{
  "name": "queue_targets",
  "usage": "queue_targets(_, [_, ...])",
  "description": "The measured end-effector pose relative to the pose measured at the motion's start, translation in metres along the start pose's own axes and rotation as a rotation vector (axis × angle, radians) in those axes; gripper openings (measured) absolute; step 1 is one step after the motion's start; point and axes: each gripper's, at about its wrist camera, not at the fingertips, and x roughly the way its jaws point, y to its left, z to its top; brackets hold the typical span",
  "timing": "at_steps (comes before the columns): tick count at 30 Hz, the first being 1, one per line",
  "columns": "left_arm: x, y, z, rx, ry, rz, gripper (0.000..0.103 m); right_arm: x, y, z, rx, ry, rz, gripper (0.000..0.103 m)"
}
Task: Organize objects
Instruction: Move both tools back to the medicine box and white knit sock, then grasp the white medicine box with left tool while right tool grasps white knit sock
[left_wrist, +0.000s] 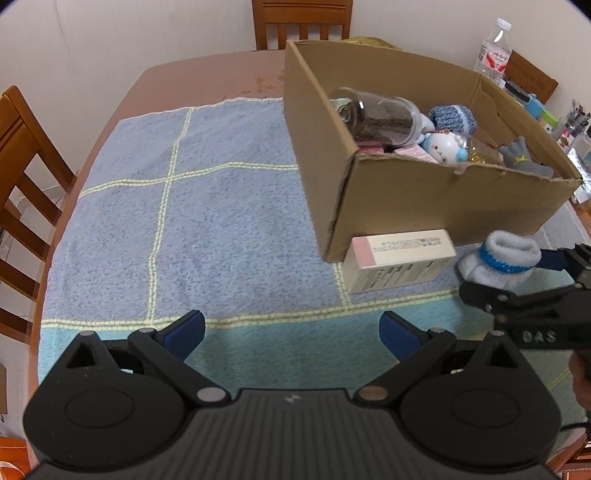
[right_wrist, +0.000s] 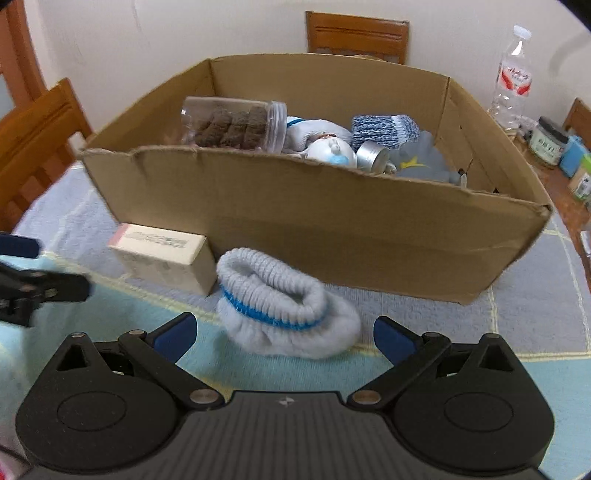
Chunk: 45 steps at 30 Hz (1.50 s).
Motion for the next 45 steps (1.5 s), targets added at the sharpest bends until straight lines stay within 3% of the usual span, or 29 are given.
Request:
queue_targets(3, [0.001, 0.002, 0.001, 0.005, -0.003, -0.012, 0.100, 0.006, 0.000, 0.000, 0.019, -0.021, -0.066, 0.103])
queue_targets(12, [0.004, -0.017, 0.003, 0.044, -0.035, -0.065, 0.100, -0.005, -0.042, -0.008, 0.095, -0.012, -0.119, 0.103])
queue_targets(18, [0.011, -0.043, 0.003, 0.038, -0.065, -0.032, 0.100, -0.004, -0.055, -0.011, 0.047, -0.010, -0.060, 0.103])
queue_targets(27, [0.022, -0.081, 0.005, -0.018, -0.130, 0.070, 0.100, 0.004, -0.055, -0.014, -0.147, -0.002, 0.018, 0.103])
queue_targets(34, [0.037, -0.095, 0.011, -0.068, -0.128, 0.118, 0.099, 0.007, -0.065, -0.017, -0.166, -0.002, 0.079, 0.103])
queue_targets(37, [0.037, -0.094, 0.010, -0.091, -0.147, 0.140, 0.095, 0.009, -0.066, -0.016, -0.164, -0.005, 0.089, 0.103])
queue_targets(45, [0.040, -0.092, 0.010, -0.122, -0.136, 0.114, 0.081, 0.007, -0.064, -0.017, -0.168, -0.015, 0.102, 0.103])
